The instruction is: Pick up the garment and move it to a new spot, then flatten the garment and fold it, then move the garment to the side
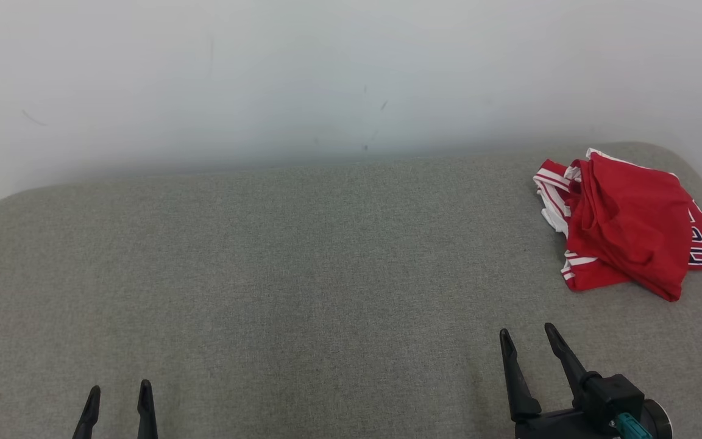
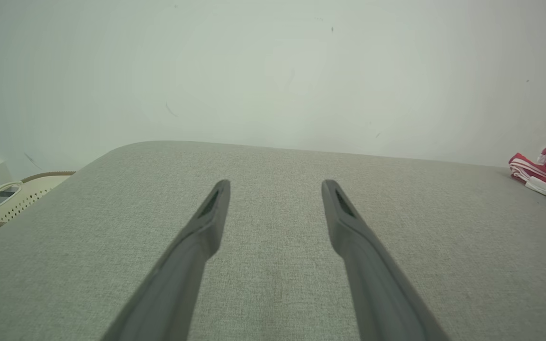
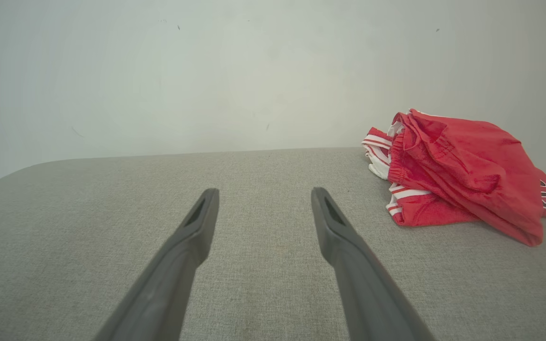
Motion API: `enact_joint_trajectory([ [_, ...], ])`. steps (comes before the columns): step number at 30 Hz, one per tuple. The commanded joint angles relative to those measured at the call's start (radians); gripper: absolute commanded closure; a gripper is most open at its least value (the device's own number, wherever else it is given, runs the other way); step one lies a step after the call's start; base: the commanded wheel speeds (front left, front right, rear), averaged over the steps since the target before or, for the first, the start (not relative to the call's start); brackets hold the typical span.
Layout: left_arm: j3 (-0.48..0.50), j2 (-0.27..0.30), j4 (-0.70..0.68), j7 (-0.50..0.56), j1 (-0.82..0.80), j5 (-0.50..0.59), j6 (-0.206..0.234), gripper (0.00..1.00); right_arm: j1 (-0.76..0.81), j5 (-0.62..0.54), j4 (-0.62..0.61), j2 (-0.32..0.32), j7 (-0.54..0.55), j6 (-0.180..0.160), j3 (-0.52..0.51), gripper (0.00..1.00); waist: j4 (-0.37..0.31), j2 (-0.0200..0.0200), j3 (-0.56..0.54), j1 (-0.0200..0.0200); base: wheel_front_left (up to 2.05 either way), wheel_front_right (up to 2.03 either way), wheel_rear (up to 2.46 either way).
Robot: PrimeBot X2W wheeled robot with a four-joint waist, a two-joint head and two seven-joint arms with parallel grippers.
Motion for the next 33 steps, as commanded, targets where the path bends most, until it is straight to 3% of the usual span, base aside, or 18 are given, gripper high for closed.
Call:
enact_joint_trajectory([
  [1,0.004,-0.001,0.002,-0.004,0.004,-0.001,0.005,0.00,0.003,-0.005,0.004,0.003,-0.001,0.000,0.002,0.00,0.000,0.0000,0.000,-0.0001,0.00,0.00,0.00],
  [7,0.005,-0.001,-0.002,-0.004,0.006,-0.006,0.000,0.00,-0.006,-0.003,0.010,0.004,-0.001,0.000,0.009,0.00,-0.004,0.0000,-0.004,-0.0001,0.00,0.00,0.00],
  [8,0.001,-0.001,0.002,0.000,0.000,-0.004,0.001,1.00,-0.003,0.000,0.011,0.003,0.000,0.000,0.006,1.00,-0.004,0.0000,-0.004,0.0000,0.00,0.00,0.00],
  [12,-0.001,-0.006,0.040,0.008,-0.002,-0.021,-0.001,1.00,0.017,0.019,0.036,0.002,0.005,0.000,0.004,1.00,-0.004,0.0000,-0.004,0.0000,0.00,0.00,0.00],
  [33,-0.077,-0.004,0.103,0.007,-0.061,-0.412,-0.036,1.00,-0.048,0.443,0.097,-0.037,0.155,0.000,-0.108,1.00,-0.001,0.0000,0.000,0.0000,0.00,0.00,0.00],
])
